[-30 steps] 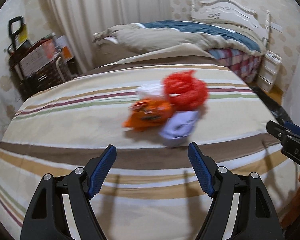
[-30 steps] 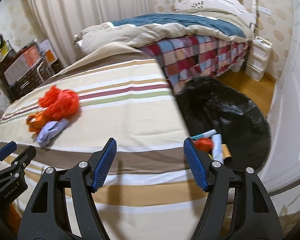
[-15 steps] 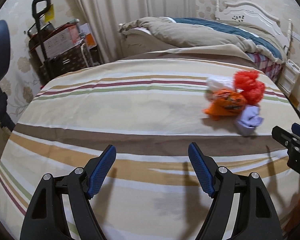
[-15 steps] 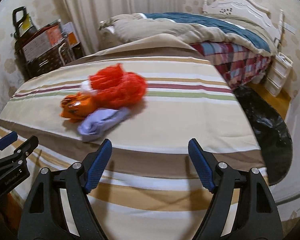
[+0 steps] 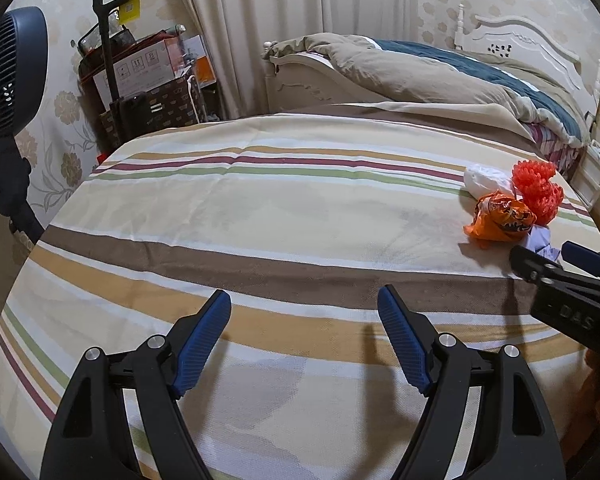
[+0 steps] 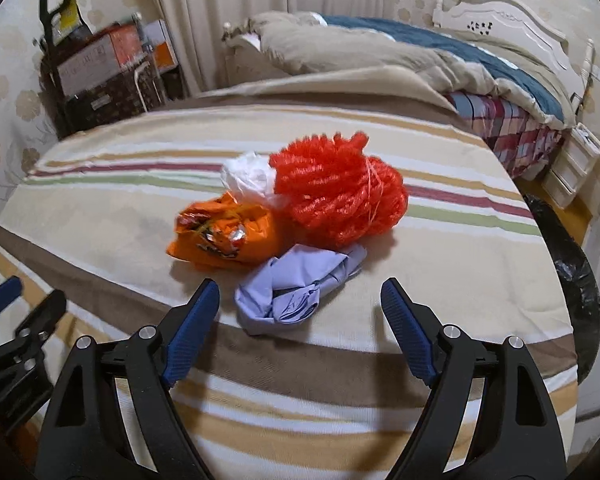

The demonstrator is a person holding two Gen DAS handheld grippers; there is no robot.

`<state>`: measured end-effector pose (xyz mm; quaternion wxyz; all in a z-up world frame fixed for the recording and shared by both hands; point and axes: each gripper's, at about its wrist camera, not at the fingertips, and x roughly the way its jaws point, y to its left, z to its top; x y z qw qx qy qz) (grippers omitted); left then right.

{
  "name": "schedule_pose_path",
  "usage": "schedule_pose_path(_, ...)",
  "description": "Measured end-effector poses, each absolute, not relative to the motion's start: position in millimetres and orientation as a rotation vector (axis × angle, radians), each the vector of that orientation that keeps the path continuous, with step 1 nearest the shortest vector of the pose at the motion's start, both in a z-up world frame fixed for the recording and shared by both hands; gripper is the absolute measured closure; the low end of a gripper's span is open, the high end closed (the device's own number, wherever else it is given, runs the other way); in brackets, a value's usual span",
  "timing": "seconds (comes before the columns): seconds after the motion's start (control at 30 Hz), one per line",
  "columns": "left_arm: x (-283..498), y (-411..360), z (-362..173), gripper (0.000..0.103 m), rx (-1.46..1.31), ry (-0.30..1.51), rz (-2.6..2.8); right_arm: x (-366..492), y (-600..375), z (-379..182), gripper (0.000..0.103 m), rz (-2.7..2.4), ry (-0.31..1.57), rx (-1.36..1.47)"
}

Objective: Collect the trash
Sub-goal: 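Grasp the lavender cloth with the right tool and lift it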

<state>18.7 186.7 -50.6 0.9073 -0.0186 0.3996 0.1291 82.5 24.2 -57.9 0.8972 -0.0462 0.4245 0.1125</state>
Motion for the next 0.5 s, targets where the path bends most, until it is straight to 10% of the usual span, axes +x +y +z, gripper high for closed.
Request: schedule_pose_path(0.5, 22.4, 184.0, -50.1, 0.026, -0.030, 0.828, 0.248, 72.5, -15.5, -58.5, 0.023, 0.186, 0.893, -0.065)
